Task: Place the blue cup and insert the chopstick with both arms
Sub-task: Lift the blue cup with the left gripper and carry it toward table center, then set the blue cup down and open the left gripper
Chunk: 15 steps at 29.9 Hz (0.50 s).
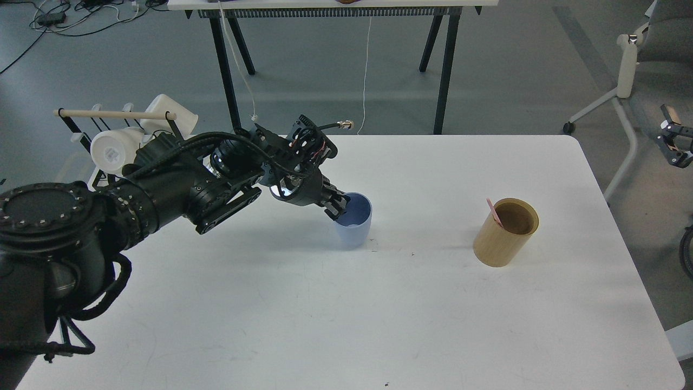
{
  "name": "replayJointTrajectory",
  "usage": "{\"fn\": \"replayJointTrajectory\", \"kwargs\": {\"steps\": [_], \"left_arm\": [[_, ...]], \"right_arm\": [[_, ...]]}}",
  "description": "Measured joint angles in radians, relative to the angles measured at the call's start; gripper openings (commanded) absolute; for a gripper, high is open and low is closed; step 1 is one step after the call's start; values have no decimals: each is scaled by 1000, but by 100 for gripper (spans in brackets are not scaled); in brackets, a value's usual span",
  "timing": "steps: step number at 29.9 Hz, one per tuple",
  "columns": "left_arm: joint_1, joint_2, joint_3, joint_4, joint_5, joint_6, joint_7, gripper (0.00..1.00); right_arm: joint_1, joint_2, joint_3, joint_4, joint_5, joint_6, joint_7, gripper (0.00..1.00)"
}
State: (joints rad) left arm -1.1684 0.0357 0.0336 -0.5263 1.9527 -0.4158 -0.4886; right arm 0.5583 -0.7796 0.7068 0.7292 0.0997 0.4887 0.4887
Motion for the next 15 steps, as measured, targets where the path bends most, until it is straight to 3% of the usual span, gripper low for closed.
{"fn": "replayJointTrajectory", "kwargs": {"steps": [8, 15], "left_arm": [[24, 5, -4, 0, -11, -7, 0, 23], [33, 15, -13, -1, -40, -14, 0, 49]], "right_arm": [[0, 6, -4, 5, 0, 0, 0, 99], [0, 8, -12, 37, -4, 0, 0, 99]]}}
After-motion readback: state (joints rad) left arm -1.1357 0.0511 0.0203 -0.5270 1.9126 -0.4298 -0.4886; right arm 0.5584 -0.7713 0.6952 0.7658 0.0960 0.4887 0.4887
